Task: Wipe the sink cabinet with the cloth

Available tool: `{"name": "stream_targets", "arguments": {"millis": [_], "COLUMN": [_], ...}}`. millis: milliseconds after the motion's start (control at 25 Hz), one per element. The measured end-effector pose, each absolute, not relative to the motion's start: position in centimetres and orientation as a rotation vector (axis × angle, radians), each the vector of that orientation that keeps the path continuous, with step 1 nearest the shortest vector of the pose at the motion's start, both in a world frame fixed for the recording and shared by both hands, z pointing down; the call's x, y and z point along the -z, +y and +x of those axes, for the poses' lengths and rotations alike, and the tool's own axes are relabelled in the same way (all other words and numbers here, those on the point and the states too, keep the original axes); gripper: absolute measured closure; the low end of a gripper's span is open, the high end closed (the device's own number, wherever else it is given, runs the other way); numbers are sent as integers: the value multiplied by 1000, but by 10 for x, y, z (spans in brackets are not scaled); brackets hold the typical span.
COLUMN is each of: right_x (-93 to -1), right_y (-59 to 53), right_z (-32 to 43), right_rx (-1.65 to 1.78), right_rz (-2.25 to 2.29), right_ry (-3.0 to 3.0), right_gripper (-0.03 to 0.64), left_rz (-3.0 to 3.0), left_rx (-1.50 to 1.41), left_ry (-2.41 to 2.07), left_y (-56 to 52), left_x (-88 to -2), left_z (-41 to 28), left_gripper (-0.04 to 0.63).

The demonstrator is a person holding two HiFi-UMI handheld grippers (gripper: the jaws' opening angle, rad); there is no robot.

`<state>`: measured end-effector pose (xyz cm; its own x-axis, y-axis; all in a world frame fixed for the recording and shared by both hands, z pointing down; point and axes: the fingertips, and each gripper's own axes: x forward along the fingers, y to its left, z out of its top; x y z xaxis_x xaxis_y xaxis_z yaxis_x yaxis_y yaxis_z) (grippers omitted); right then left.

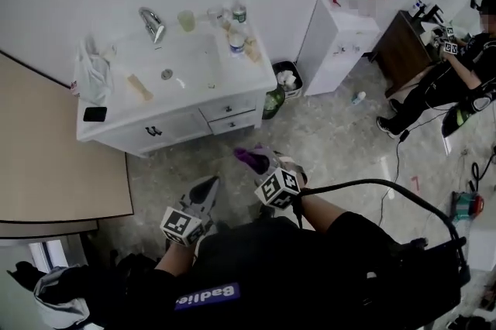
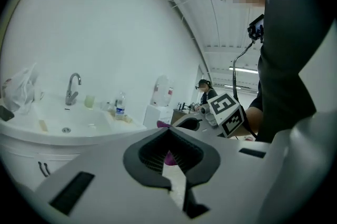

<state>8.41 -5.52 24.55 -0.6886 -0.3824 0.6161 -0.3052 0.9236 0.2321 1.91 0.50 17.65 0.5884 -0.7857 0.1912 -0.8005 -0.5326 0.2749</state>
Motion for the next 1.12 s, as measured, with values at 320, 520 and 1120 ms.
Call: {"name": "stream_targets", "arguments": {"millis": [320, 520, 1120], "right_x": [-162, -139, -122], "right_y": [51, 105, 108], "right_z": [51, 37, 102], "right_rx": [9, 9, -290], "right_rz": [572, 578, 528], "right_ry": [-2536, -2604, -2809], "right_gripper": [541, 541, 545], "left_rz": [2649, 2647, 2776], "left_rx": [-43, 71, 5], "left_ry": [-1141, -1089, -1107], "left_y": [71, 112, 135], "left_x": [-120, -92, -67], "left_z": [11, -6, 80], "left_gripper": [604, 604, 604]}}
